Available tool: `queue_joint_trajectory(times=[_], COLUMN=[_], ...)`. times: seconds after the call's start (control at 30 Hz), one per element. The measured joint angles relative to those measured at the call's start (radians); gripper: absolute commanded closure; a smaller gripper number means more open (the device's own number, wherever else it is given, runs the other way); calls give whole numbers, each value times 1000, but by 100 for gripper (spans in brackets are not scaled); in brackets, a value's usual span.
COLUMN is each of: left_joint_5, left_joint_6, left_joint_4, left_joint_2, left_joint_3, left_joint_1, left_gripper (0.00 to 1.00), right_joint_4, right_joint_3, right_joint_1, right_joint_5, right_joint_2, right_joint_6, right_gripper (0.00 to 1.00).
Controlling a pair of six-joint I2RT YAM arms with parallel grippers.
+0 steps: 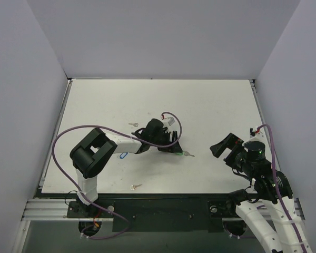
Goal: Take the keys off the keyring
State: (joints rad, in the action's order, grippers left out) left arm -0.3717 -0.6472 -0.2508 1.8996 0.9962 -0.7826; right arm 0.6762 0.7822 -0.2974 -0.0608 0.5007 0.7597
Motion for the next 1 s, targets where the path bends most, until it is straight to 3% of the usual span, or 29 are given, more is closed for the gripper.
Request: queue_joint_trajectory(times=[0.6, 1.0], left_joint_5=[-25, -38], left_joint_6=[-5, -6], left_joint_4=[-15, -24], left_joint_2=[47, 74], left_joint_3=[27, 47], left_joint_1=[-21, -24], left_gripper=[47, 55], right_joint_4=[0, 0], right_joint_3=[0, 0], right_joint_1=[0, 0], right_joint_5=[0, 0], right_joint_2=[0, 1], right_joint_6=[0, 0], right_gripper=[0, 0])
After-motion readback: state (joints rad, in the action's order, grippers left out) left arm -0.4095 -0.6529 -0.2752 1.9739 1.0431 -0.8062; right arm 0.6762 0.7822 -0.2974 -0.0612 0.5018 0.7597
